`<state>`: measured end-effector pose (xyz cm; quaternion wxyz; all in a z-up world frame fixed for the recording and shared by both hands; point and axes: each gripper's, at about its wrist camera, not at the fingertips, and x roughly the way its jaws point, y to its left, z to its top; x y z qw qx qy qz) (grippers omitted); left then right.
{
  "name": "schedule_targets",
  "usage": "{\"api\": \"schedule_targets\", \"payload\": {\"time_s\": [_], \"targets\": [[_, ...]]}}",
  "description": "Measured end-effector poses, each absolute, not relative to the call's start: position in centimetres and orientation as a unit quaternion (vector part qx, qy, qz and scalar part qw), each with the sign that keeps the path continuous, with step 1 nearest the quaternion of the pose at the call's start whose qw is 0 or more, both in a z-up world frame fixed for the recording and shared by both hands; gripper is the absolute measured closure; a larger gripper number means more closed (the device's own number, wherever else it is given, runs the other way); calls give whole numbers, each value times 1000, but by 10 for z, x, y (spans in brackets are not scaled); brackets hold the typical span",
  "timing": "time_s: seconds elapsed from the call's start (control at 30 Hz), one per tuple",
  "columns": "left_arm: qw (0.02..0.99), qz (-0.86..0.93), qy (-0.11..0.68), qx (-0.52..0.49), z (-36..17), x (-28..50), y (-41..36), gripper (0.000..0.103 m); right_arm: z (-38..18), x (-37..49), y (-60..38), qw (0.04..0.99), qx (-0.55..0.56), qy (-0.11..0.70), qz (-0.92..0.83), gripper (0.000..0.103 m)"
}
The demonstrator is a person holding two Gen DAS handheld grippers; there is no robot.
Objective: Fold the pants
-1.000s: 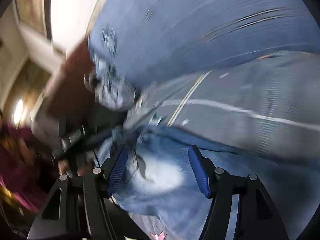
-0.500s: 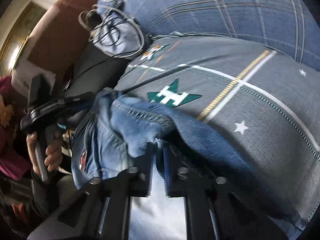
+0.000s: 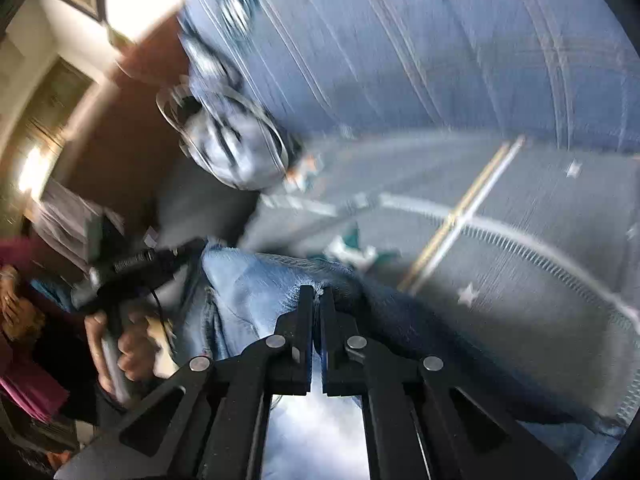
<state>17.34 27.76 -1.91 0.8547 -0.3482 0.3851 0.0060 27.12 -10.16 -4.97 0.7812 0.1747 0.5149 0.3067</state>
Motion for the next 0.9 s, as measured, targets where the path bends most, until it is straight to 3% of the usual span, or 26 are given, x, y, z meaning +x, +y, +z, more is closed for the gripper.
{"api": "schedule_targets", "payload": {"time_s": [0.27,0.43,0.47,0.5,0.53,0.57,0.6,0.63,0.77,0.9], "targets": [[875,71,394,-273,-37,201,260,89,-73,292,-99,794,179,523,255,103],[845,96,475,-227,-78,221,250,84,-131,307,-95,777,142,587,176,98],[852,97,461,-230,-70,216,252,83,-118,302,-103,779,165,580,172,87],[862,103,438,-235,-57,207,255,82,-97,293,-112,781,196,564,181,86],[874,101,411,-239,-43,196,256,72,-82,287,-118,785,211,549,197,83],[890,97,378,-238,-25,181,256,48,-47,269,-128,798,217,518,218,71],[900,105,354,-233,-12,168,253,35,-22,253,-137,814,209,495,219,63],[908,118,331,-229,-2,156,250,25,-7,239,-144,825,202,481,216,47],[934,62,266,-231,33,111,207,24,55,142,-211,877,190,410,165,42],[923,-58,289,-248,27,93,129,23,47,81,-288,883,250,381,110,37]]}}
